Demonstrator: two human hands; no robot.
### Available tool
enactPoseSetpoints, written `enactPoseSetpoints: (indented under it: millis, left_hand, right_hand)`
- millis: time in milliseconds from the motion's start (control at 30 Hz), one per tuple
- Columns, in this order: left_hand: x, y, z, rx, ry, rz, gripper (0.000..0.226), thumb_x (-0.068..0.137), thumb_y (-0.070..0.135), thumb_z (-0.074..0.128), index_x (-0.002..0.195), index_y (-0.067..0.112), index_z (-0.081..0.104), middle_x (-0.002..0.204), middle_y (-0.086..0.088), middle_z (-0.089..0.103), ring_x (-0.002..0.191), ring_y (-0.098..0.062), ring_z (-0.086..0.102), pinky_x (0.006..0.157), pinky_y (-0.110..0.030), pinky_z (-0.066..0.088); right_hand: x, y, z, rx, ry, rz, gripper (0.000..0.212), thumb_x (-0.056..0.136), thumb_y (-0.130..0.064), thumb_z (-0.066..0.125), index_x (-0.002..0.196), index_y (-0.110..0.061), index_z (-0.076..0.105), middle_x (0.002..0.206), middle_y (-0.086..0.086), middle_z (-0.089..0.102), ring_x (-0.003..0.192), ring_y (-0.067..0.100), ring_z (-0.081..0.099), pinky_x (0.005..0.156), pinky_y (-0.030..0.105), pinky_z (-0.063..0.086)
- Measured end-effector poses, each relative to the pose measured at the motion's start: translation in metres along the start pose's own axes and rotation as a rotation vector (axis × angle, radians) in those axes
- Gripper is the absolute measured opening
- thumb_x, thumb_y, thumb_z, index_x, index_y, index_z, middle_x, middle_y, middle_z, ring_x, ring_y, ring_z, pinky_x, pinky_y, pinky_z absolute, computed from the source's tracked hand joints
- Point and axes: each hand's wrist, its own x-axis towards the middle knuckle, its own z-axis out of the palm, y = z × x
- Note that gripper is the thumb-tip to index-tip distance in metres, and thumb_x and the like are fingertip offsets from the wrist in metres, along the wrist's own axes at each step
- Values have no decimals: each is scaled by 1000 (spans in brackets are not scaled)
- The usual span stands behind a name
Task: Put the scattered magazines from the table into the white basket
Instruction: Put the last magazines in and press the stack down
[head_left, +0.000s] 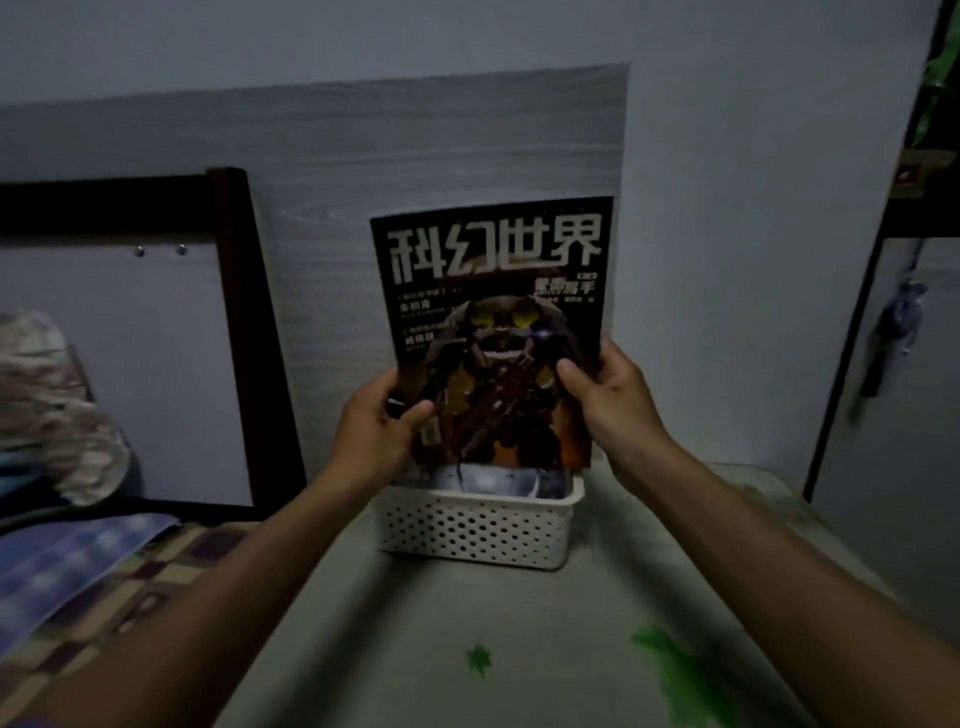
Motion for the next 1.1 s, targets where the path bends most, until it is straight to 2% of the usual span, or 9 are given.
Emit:
enactPoseSetpoints:
  millis: [133, 300, 367, 434, 534, 667, 834, 967, 1101]
  left_hand:
    - [-2, -30, -6, -83, -36, -110, 25, 88, 4, 66, 108, 19, 67, 104, -6, 72, 99, -22, 67, 87, -41, 56]
    - [8, -58, -27, -157, -101, -159, 30, 89, 5, 65, 112, 24, 67, 101, 3, 73, 88, -8, 71, 63, -17, 56]
    - [14, -67, -35, -158, -179, -178, 33, 88, 6, 66, 111, 30, 66, 103, 5, 73, 91, -9, 71, 63, -16, 56]
    - [16, -74, -40, -86, -214, -185, 43, 81, 11, 75, 111, 38, 62, 110, 7, 68, 98, -17, 69, 66, -21, 57]
    - [23, -79, -39, -59, -166, -188, 73, 62, 39, 88, 121, 54, 47, 123, 14, 54, 109, -9, 55, 78, -31, 52]
    - [52, -77, -20, -237, -304, -289, 114, 43, 54, 89, 142, 41, 35, 135, 2, 53, 112, -25, 62, 88, -46, 55]
    - [77, -88, 3, -402, -366, -380, 102, 48, 46, 90, 136, 22, 44, 123, -15, 67, 104, -32, 70, 86, -46, 57]
    - [82, -95, 5, -404, -388, -321, 93, 52, 43, 90, 132, 25, 47, 118, -10, 70, 102, -28, 71, 79, -38, 59]
    - [78, -104, 4, -350, -296, -248, 90, 48, 39, 94, 126, 18, 55, 113, -11, 72, 103, -31, 70, 84, -46, 58]
  right_hand:
    - [9, 30, 7, -40, -19, -20, 23, 94, -12, 61, 114, -22, 67, 89, -14, 76, 85, 2, 71, 63, 14, 53]
    - [23, 42, 16, -83, -61, -4, 20, 85, -14, 73, 97, -30, 75, 89, -9, 78, 82, 9, 74, 70, 27, 57]
    - [25, 48, 16, -161, -63, 17, 24, 79, -18, 79, 102, -24, 75, 91, -4, 78, 82, 13, 73, 72, 31, 59]
    - [25, 53, 16, -277, 67, -59, 33, 72, -26, 84, 101, -28, 69, 90, -6, 70, 80, 12, 67, 64, 23, 56]
    - [27, 63, 15, -386, 227, -163, 66, 64, -42, 86, 116, -38, 45, 118, -5, 56, 100, 12, 58, 76, 29, 54]
    - [32, 81, 5, -118, -28, 218, 116, 51, -50, 90, 146, -40, 23, 148, 3, 44, 124, 26, 53, 97, 52, 51]
    - [47, 92, -5, -109, -240, 255, 99, 57, -39, 89, 142, -29, 38, 131, 0, 62, 111, 18, 66, 91, 38, 56]
    - [56, 94, -1, -3, -330, 246, 90, 63, -27, 84, 142, -22, 41, 132, 6, 63, 114, 23, 64, 96, 44, 54]
    - [52, 101, -1, -24, -255, 187, 99, 55, -32, 91, 139, -26, 40, 131, 2, 62, 113, 22, 64, 94, 46, 55]
